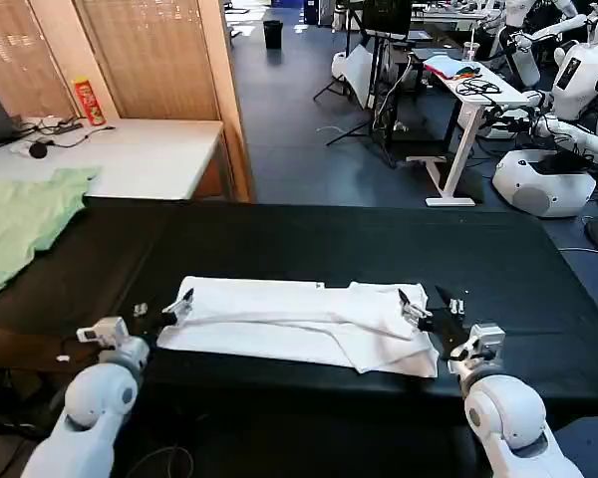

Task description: Fold and organize the clothes.

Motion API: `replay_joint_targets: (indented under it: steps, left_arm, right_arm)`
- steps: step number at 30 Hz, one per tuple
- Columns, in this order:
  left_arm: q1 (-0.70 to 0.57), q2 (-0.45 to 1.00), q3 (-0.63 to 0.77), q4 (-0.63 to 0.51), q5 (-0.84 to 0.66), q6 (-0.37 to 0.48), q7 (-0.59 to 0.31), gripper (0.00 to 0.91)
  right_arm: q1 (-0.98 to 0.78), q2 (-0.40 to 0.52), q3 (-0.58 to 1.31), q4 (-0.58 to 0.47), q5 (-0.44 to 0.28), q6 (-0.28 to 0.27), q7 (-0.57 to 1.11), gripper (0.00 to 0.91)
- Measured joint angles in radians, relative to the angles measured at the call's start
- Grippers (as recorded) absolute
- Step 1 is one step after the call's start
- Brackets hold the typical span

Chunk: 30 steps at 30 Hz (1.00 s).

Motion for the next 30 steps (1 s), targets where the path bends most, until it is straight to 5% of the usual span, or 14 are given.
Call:
replay_joint_targets:
  steps: [7,8,10,12,14,24,30]
  left_arm:
    - [0.060,-0.021,0.007,-0.027,0.021,-0.001,0.018,0.878]
    - [0.062,-0.024,0.010,-0.027,0.028,0.000,0.018,0.741]
    - [0.062,-0.030,0.014,-0.024,0.038,0.000,0.018,0.653]
    - [0.061,-0.034,0.015,-0.020,0.040,0.002,0.018,0.322]
    - [0.059,-0.038,0.015,-0.017,0.043,0.004,0.018,0.195]
    - [0.053,-0.037,0.026,-0.012,0.102,0.022,0.025,0.010]
    - [0.046,-0.015,0.027,-0.006,0.217,0.012,0.060,0.000]
  right_arm:
    - [0.000,0.000,0.001,0.004,0.000,0.000,0.000,0.878]
    - [0.000,0.000,0.001,0.005,0.000,0.001,0.000,0.878]
    - [0.001,0.000,0.001,0.008,0.000,0.000,0.000,0.878]
    - [0.001,-0.001,0.002,0.008,0.000,0.001,0.000,0.878]
    - [0.001,-0.002,0.004,0.008,0.000,0.002,0.000,0.878]
    - [-0.003,0.000,0.005,0.018,-0.005,0.005,-0.002,0.878]
    - [-0.012,-0.002,0.011,0.035,-0.005,0.005,-0.002,0.878]
